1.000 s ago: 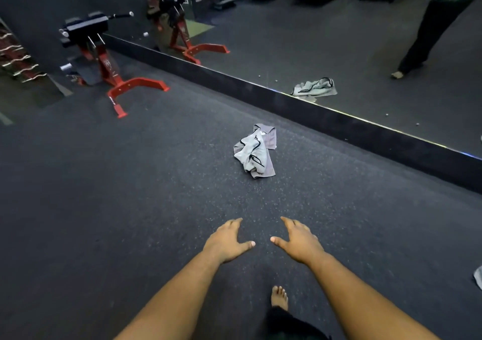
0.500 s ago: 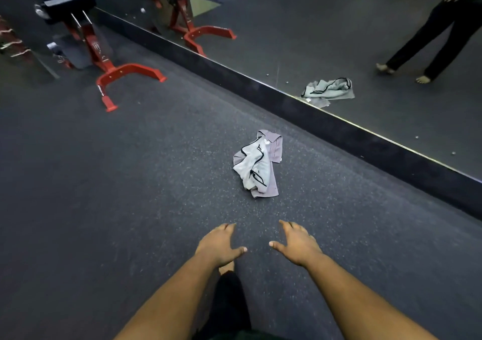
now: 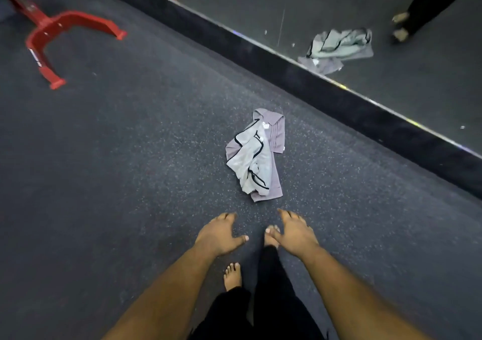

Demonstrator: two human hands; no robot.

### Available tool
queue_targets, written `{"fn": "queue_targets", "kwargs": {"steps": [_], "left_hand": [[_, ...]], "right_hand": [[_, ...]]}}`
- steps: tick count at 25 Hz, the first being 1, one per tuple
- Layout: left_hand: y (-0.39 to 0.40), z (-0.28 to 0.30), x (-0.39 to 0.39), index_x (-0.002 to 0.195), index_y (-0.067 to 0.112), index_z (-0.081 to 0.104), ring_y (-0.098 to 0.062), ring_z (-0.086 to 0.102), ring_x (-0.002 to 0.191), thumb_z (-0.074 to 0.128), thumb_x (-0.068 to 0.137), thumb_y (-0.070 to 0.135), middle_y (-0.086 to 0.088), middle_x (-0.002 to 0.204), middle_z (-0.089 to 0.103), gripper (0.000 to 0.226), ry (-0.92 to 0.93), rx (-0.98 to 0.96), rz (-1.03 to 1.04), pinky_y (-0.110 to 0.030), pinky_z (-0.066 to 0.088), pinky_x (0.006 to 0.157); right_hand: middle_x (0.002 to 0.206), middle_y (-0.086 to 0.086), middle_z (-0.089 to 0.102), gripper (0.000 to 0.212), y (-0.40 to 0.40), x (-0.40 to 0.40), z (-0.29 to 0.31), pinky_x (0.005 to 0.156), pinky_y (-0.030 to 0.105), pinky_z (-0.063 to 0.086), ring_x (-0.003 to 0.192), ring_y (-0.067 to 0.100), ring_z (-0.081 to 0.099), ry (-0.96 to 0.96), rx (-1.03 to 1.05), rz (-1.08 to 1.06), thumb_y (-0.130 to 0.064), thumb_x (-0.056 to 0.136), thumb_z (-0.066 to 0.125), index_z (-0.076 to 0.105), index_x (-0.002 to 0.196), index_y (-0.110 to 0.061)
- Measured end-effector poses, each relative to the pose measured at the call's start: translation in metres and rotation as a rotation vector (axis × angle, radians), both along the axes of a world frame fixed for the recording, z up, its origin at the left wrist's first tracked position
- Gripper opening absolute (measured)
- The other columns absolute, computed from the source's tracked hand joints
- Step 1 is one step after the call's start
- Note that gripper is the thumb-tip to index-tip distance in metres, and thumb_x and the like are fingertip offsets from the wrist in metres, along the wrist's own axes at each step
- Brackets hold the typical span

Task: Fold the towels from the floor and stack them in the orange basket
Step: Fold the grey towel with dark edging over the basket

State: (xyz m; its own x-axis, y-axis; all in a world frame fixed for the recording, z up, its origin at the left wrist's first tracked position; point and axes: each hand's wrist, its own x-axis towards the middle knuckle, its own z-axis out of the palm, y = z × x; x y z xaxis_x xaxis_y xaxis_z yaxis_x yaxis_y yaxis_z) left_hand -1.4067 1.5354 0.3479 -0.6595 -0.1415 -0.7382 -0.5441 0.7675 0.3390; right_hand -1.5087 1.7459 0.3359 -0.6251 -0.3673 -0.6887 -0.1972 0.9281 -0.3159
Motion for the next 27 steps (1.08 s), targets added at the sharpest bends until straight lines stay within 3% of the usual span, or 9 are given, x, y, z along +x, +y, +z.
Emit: {"fn": "queue_targets", "kwargs": {"steps": [2, 7, 12, 16, 18, 21, 27], "left_hand": [[-0.017, -0.043, -0.039, 0.160, 0.021, 0.022, -0.026, 0.036, 0.147, 0.059, 0.086, 0.069, -0.005, 0.164, 0.030, 0.096, -0.027, 0.027, 0.036, -0.041, 0.037, 0.116], [-0.052, -0.237, -0.138, 0.161, 0.024, 0.022, -0.027, 0.036, 0.147, 0.060, 0.089, 0.066, -0.005, 0.164, 0.031, 0.092, -0.153, 0.070, 0.162, -0.043, 0.037, 0.117], [-0.076, -0.407, -0.190, 0.160, 0.025, 0.021, -0.028, 0.037, 0.145, 0.060, 0.090, 0.065, -0.005, 0.163, 0.031, 0.090, -0.257, 0.043, 0.129, -0.044, 0.039, 0.115], [-0.083, -0.487, -0.215, 0.160, 0.024, 0.021, -0.027, 0.033, 0.148, 0.059, 0.091, 0.065, -0.003, 0.165, 0.027, 0.089, -0.283, 0.031, 0.044, -0.046, 0.038, 0.116], [-0.082, -0.498, -0.218, 0.160, 0.025, 0.020, -0.028, 0.031, 0.150, 0.060, 0.091, 0.065, -0.003, 0.166, 0.026, 0.089, -0.288, 0.026, 0.031, -0.046, 0.036, 0.117], [-0.078, -0.475, -0.219, 0.160, 0.023, 0.020, -0.028, 0.030, 0.150, 0.059, 0.092, 0.064, -0.005, 0.166, 0.026, 0.089, -0.314, 0.042, -0.006, -0.045, 0.035, 0.118], [-0.077, -0.299, -0.209, 0.162, 0.022, 0.017, -0.030, 0.032, 0.149, 0.058, 0.092, 0.063, -0.006, 0.167, 0.025, 0.090, -0.277, 0.056, -0.130, -0.045, 0.038, 0.116]], "right_hand": [[0.156, 0.003, 0.041, 0.078, -0.022, -0.038, -0.048, 0.112, 0.049, 0.038, 0.144, 0.028, 0.036, -0.022, 0.009, -0.025, -0.065, 0.093, 0.053, 0.031, 0.155, -0.023], [0.142, 0.006, 0.055, 0.061, -0.072, -0.143, -0.264, 0.104, 0.045, 0.045, 0.132, 0.028, 0.048, -0.064, 0.065, -0.019, -0.054, 0.097, 0.053, 0.043, 0.147, -0.020], [0.134, 0.009, 0.057, 0.051, -0.105, -0.208, -0.456, 0.097, 0.044, 0.047, 0.123, 0.029, 0.053, -0.043, 0.144, 0.145, -0.047, 0.100, 0.051, 0.046, 0.140, -0.016], [0.127, 0.010, 0.061, 0.040, -0.121, -0.222, -0.549, 0.092, 0.043, 0.046, 0.117, 0.030, 0.056, -0.016, 0.264, 0.244, -0.035, 0.101, 0.054, 0.051, 0.135, -0.013], [0.126, 0.009, 0.062, 0.032, -0.119, -0.221, -0.561, 0.093, 0.043, 0.044, 0.117, 0.030, 0.055, -0.007, 0.304, 0.257, -0.020, 0.100, 0.053, 0.057, 0.131, -0.016], [0.126, 0.007, 0.061, 0.033, -0.110, -0.213, -0.531, 0.095, 0.044, 0.044, 0.120, 0.029, 0.052, -0.047, 0.251, 0.194, -0.020, 0.096, 0.058, 0.058, 0.130, -0.021], [0.122, 0.006, 0.063, 0.028, -0.093, -0.184, -0.335, 0.097, 0.042, 0.046, 0.118, 0.030, 0.054, -0.034, 0.152, -0.072, -0.035, 0.099, 0.052, 0.062, 0.123, -0.023]]}}
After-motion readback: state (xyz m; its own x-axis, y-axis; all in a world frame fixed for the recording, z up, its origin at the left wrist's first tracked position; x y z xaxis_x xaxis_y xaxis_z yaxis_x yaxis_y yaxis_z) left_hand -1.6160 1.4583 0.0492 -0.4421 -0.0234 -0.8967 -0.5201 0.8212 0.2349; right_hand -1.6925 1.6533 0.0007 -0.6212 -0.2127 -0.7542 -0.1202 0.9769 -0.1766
